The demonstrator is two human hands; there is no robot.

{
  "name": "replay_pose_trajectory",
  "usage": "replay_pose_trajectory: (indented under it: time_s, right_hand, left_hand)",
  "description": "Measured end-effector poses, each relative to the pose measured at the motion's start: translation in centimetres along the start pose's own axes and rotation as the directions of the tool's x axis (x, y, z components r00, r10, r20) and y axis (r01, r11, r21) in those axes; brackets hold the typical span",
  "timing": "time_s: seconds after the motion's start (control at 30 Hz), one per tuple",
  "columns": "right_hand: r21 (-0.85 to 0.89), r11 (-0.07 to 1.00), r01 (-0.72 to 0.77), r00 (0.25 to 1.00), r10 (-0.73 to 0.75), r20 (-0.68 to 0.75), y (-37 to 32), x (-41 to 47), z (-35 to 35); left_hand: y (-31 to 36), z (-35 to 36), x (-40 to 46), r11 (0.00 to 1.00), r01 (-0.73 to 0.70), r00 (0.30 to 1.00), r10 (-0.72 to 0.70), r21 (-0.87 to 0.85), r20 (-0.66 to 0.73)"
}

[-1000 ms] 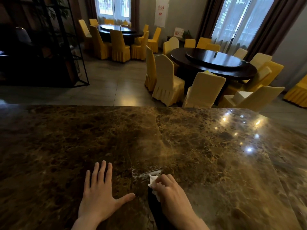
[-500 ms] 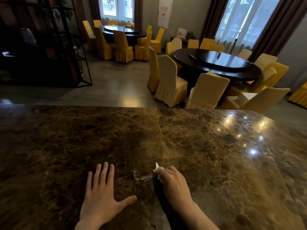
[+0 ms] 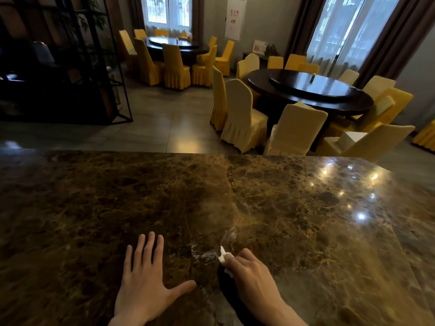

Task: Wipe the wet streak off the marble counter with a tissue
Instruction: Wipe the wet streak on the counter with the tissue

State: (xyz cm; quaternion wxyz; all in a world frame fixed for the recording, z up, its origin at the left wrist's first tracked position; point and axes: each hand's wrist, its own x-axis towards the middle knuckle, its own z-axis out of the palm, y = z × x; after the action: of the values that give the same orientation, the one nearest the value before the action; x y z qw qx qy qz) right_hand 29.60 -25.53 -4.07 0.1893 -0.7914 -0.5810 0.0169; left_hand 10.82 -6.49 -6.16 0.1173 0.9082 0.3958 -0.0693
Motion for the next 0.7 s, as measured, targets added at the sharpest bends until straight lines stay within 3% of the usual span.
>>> replay_pose_trajectory:
  time_s: [0.1,0.2,0.3,0.37,0.5,0.57,0.7]
  right_hand:
    - [-0.008,0.983,-0.183,0.978,0.181,-0.102,1.8,0.5,-1.1]
    - [0.046,0.909,-0.414,0.888,0.415,-0.198,2.9,2.7,-2.1]
    - [0.068,0.919,-0.387,0.9,0.393,-0.188,1.5,3.6,-1.3]
    - [0.232,0.917,-0.323,0.92,0.362,-0.149,0.8,3.2,-0.6]
    - [0.535,0.732,-0.421,0.839,0.538,-0.075,1.8,3.7,-1.6]
    - [0.538,0.702,-0.466,0.803,0.591,-0.076,2.7,4.9,-2.5]
    - [0.388,0.774,-0.501,0.78,0.598,-0.186,3.3,7.3,-3.5]
  left_hand:
    - [0.1,-0.1,0.0,1.0,0.004,1.0,-0.004,-0.01,0.0]
    - [0.1,0.0,-0.1,1.0,0.002,1.0,-0.002,-0.003,-0.004]
    - [0.0,0.0,0.0,1.0,0.008,1.0,-0.009,0.008,0.006]
    - [-0.1,0.0,0.0,1.0,0.005,1.0,-0.005,0.006,0.003]
    - [0.1,-0.1,0.0,1.0,0.002,1.0,-0.002,0.004,0.016]
    - [0.1,-0.2,-0.1,1.0,0.002,1.0,-0.002,0.011,0.01]
    - [0.2,-0.2,-0.1,1.0,0.013,1.0,-0.013,0.013,0.009]
